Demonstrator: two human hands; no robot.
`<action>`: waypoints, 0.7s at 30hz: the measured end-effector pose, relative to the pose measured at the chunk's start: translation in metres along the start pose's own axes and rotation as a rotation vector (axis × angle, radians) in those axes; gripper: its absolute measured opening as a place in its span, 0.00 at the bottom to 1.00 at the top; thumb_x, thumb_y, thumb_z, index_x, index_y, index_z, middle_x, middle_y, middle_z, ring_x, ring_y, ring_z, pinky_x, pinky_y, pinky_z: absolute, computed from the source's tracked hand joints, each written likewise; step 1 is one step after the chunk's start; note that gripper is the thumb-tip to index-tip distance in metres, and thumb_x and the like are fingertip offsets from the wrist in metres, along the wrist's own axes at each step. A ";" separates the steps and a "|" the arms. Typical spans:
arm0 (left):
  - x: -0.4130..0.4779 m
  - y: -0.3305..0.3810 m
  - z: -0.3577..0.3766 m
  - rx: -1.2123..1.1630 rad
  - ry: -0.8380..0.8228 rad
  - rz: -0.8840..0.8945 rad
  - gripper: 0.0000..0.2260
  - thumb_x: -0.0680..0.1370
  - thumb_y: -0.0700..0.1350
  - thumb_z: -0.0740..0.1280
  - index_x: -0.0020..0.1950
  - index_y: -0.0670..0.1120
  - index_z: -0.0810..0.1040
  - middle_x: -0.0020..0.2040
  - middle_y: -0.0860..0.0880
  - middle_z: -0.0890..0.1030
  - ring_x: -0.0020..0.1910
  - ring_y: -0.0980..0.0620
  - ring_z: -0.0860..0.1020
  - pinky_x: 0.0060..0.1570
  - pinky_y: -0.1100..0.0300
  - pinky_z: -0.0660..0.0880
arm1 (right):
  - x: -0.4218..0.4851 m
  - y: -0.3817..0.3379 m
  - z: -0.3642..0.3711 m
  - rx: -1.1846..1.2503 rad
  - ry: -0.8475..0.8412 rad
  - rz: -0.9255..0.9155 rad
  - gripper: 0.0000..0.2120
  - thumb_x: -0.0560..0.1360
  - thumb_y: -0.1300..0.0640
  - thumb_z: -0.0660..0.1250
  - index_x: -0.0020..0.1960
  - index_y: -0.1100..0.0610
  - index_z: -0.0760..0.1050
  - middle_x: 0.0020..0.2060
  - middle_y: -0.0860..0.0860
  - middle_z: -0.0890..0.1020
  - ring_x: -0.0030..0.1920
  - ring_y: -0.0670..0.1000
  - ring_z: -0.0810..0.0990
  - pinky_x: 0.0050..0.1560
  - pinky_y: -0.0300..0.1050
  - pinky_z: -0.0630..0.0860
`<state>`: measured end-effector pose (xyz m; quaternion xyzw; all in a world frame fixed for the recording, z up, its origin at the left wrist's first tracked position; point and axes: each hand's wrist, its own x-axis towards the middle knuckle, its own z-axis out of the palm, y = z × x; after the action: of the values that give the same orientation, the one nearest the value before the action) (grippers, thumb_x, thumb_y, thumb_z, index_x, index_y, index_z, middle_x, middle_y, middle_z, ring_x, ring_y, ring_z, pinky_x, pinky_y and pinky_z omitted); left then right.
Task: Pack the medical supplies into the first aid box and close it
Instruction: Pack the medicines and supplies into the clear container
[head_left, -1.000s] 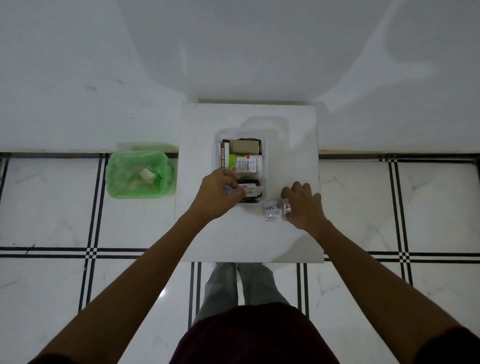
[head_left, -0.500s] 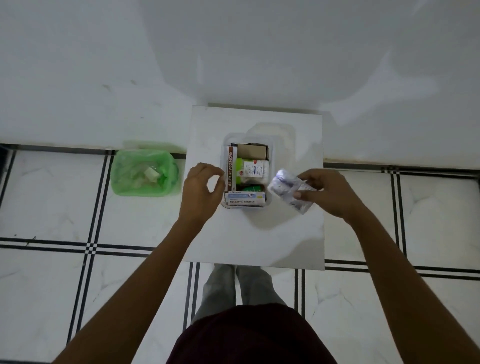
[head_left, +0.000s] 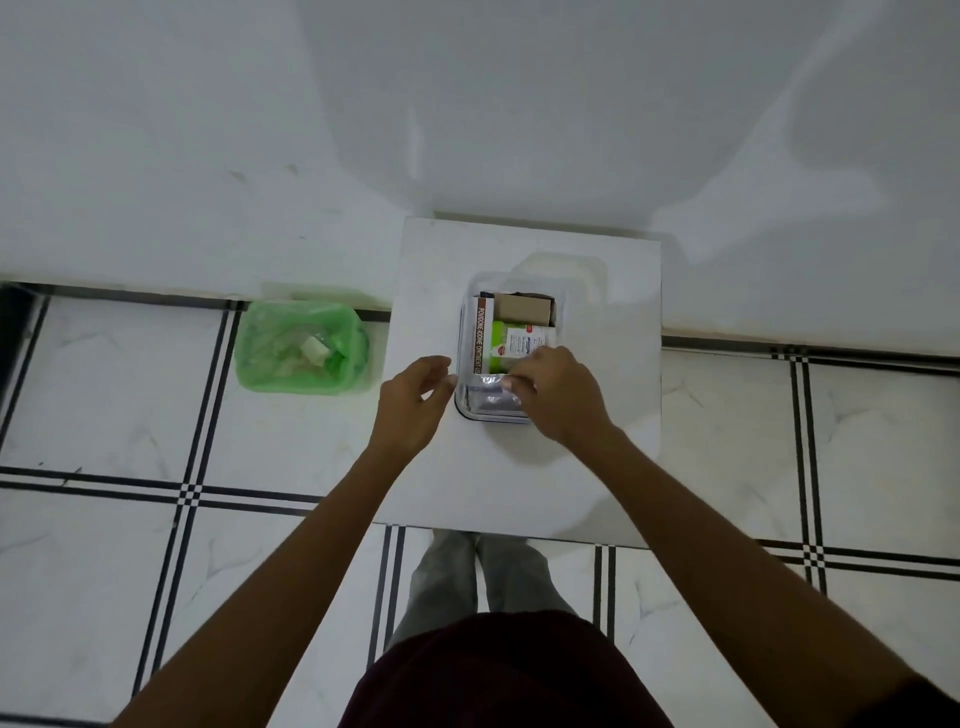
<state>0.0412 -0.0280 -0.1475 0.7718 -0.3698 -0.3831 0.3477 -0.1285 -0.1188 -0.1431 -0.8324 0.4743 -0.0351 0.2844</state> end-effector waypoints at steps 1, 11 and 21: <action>0.000 0.001 0.001 0.018 -0.012 0.007 0.12 0.77 0.44 0.67 0.59 0.41 0.78 0.53 0.44 0.83 0.51 0.49 0.80 0.54 0.54 0.78 | -0.004 0.000 0.005 -0.116 0.094 -0.020 0.09 0.73 0.54 0.68 0.50 0.56 0.81 0.44 0.57 0.81 0.45 0.59 0.78 0.41 0.51 0.77; 0.010 0.016 0.003 -0.042 -0.079 -0.132 0.12 0.76 0.44 0.68 0.57 0.40 0.78 0.53 0.40 0.82 0.49 0.43 0.82 0.47 0.44 0.81 | -0.034 0.011 0.029 -0.375 0.315 -0.017 0.04 0.73 0.52 0.69 0.42 0.52 0.79 0.46 0.50 0.80 0.47 0.53 0.75 0.44 0.53 0.67; 0.012 0.035 0.003 0.102 -0.062 -0.111 0.08 0.73 0.39 0.68 0.47 0.34 0.80 0.45 0.38 0.83 0.40 0.41 0.82 0.40 0.45 0.82 | -0.022 0.029 -0.003 0.389 0.469 0.512 0.07 0.76 0.60 0.65 0.51 0.60 0.79 0.47 0.57 0.81 0.49 0.56 0.79 0.47 0.42 0.72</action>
<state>0.0336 -0.0560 -0.1244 0.7956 -0.3559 -0.4062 0.2744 -0.1640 -0.1137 -0.1508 -0.5872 0.7030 -0.2413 0.3205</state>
